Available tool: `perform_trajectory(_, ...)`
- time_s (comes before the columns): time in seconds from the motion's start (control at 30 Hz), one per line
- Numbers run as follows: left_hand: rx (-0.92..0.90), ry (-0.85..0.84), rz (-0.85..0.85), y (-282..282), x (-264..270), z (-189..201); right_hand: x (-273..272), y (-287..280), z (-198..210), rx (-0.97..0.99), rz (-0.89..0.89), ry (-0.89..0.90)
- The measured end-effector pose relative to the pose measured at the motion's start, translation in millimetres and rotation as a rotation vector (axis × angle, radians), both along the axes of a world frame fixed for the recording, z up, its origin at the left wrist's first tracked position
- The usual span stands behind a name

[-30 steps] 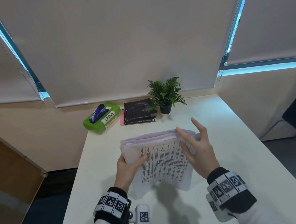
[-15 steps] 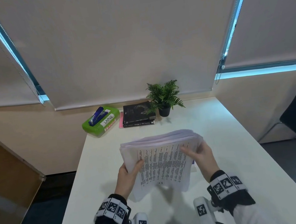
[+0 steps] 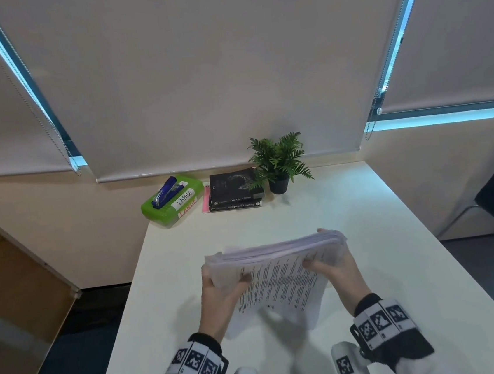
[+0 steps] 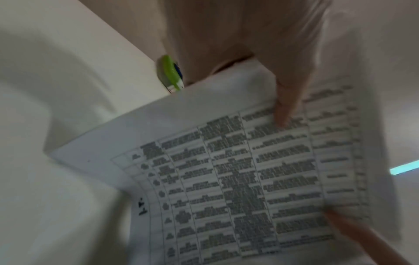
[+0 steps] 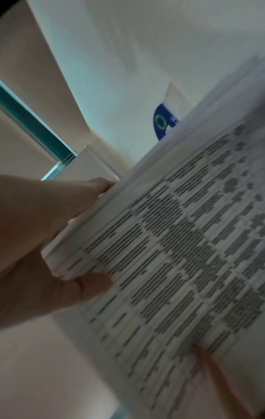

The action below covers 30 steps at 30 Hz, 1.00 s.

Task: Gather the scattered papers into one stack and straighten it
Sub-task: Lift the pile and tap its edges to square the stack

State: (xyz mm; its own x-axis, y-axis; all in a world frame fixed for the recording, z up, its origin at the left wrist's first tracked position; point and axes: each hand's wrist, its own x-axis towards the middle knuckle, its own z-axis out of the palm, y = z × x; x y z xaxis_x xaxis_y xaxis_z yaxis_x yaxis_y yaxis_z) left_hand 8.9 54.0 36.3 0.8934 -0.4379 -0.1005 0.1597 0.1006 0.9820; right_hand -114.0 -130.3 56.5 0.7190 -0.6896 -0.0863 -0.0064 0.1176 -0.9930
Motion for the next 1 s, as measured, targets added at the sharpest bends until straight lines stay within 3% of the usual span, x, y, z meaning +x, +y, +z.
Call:
perform_trajectory(0.17,-0.012,0.057,-0.01,-2.8,11.2,-1.7,4.8,4.8,5.4,0.037,-0.05,-0.022)
perform_trajectory(0.33,-0.003,0.025,-0.045,2.7,11.9,-4.3,-3.5,1.2,16.1,-0.103,-0.019,-0.086)
perform_trajectory(0.47,0.047,0.0,-0.113,0.0,10.5,-9.6,-7.7,-0.7,12.4,-0.42,-0.134,-0.006)
perform_trajectory(0.6,0.061,0.029,-0.139,-1.9,14.3,-9.1,-7.9,1.9,15.0,-1.069,-0.184,0.077)
perform_trajectory(0.67,0.068,0.042,-0.147,-1.5,16.9,-9.7,-9.8,-0.1,13.2,-1.244,-0.123,0.113)
perform_trajectory(0.83,0.094,0.025,-0.165,-3.6,20.0,-9.3,-10.0,-3.4,6.4,-1.187,-0.126,0.127)
perform_trajectory(1.0,0.089,0.018,-0.148,-4.2,20.5,-12.6,-8.5,-0.8,6.9,-1.272,-0.07,0.151)
